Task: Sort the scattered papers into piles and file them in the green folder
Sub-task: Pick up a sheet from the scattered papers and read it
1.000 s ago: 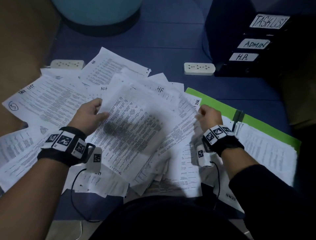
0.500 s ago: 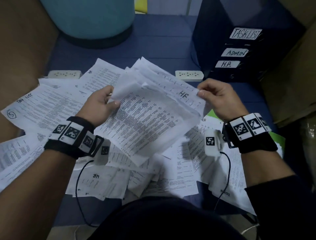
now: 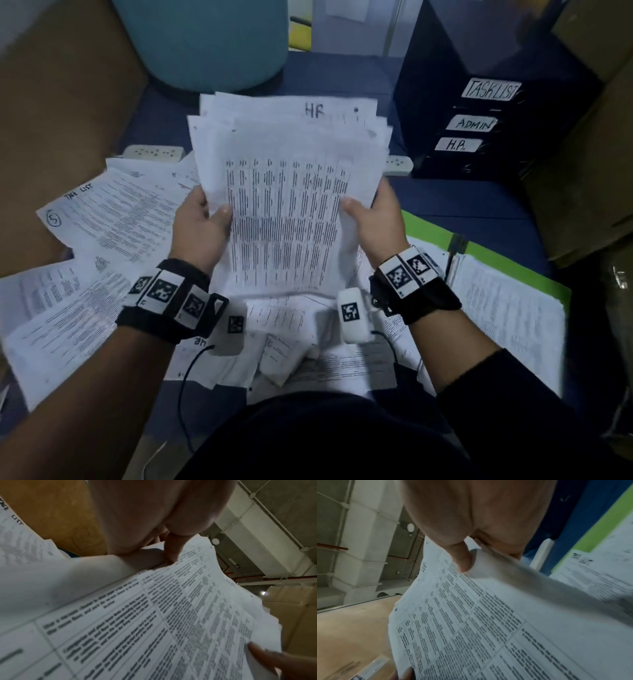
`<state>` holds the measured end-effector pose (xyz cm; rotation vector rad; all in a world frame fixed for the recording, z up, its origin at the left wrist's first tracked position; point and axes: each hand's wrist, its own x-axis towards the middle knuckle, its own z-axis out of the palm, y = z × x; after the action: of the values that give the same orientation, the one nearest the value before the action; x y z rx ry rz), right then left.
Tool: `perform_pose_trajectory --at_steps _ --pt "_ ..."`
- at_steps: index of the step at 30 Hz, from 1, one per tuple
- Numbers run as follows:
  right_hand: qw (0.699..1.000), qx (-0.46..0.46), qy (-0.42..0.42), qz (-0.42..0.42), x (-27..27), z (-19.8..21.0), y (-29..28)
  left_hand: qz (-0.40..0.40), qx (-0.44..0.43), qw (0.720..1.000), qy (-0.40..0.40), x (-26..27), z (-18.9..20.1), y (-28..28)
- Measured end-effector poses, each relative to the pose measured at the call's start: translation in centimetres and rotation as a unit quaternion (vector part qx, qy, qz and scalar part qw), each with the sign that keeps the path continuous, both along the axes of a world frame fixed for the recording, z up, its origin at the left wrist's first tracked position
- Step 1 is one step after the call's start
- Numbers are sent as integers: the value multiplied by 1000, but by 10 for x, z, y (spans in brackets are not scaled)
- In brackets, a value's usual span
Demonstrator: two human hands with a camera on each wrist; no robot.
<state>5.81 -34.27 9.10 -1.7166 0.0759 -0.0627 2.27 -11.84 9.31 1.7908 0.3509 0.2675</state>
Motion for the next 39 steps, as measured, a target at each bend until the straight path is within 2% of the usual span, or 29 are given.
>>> perform_pose_trajectory --at_steps 3,5,7,11,15,20,22,25,28,30,34,36,39 --pt "995 8 -94 12 -1 24 4 16 -11 997 -75 -3 14 2" --pt "992 22 -121 23 -5 25 5 22 -15 995 -98 -9 14 4" --pt "993 27 -106 35 -11 10 6 21 -16 996 -84 -15 4 6" --pt "998 -23 -52 27 -24 -20 9 5 -8 999 -38 -26 -18 6" --pt "997 -21 -76 7 -22 -12 16 -3 -14 999 -34 -23 -21 5" --pt "994 -29 -70 -78 -5 3 32 -9 1 1000 -22 -16 -27 10" --pt "994 -21 -77 -73 -3 4 35 -9 14 1000 -9 -16 -32 14" --pt "998 13 -58 -12 -7 -9 27 -9 35 999 9 -14 -36 19" --pt "996 -83 11 39 -16 -25 23 2 63 998 21 -11 -37 24" --pt "989 -143 30 21 -19 -27 26 10 57 998 22 -7 -35 27" --pt "996 -50 -50 -50 -26 -7 35 9 57 998 -36 -6 -17 30" --pt "995 -42 -78 -47 -32 3 36 3 48 997 -65 -12 -11 32" --pt "998 -44 -37 -35 -38 -11 38 -23 23 998 -46 -19 -23 34"
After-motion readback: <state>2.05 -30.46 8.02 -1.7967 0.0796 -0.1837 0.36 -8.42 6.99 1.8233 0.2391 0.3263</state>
